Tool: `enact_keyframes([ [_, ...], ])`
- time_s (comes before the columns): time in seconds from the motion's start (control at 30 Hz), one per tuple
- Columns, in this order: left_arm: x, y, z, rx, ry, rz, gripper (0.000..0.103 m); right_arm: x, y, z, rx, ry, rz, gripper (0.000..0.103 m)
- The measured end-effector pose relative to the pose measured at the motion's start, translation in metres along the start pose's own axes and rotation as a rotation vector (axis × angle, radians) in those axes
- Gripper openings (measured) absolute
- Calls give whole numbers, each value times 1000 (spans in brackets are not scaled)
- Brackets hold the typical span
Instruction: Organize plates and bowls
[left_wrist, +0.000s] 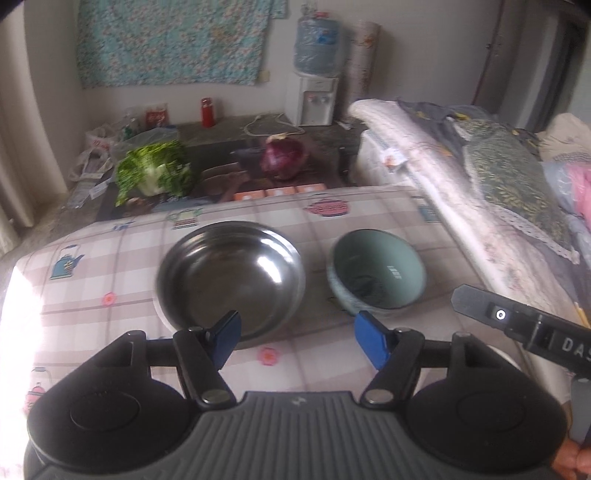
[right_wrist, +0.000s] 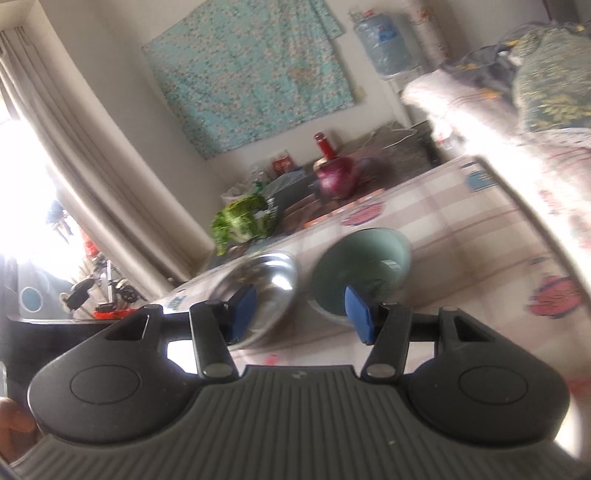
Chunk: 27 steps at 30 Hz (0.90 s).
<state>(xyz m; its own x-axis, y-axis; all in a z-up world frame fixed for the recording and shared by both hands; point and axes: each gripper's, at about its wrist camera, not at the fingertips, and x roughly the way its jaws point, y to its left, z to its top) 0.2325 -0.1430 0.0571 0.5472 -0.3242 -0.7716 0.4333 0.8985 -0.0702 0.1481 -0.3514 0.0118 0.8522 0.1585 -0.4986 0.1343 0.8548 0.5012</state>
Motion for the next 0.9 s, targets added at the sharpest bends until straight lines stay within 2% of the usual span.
enact_keyframes([
  [0.2, 5, -34, 1, 26, -12, -49, 70, -24, -42, 7, 27, -20, -78, 53],
  [0.37, 23, -49, 5, -4, -3, -56, 69, -24, -64, 15, 37, -16, -101, 53],
  [0.67, 66, -46, 19, -68, 61, -26, 64, 31, -68, 34, 13, 67, -81, 51],
  [0.9, 99, -42, 23, -78, 136, -6, 51, 82, -68, 45, 9, 129, -89, 42],
])
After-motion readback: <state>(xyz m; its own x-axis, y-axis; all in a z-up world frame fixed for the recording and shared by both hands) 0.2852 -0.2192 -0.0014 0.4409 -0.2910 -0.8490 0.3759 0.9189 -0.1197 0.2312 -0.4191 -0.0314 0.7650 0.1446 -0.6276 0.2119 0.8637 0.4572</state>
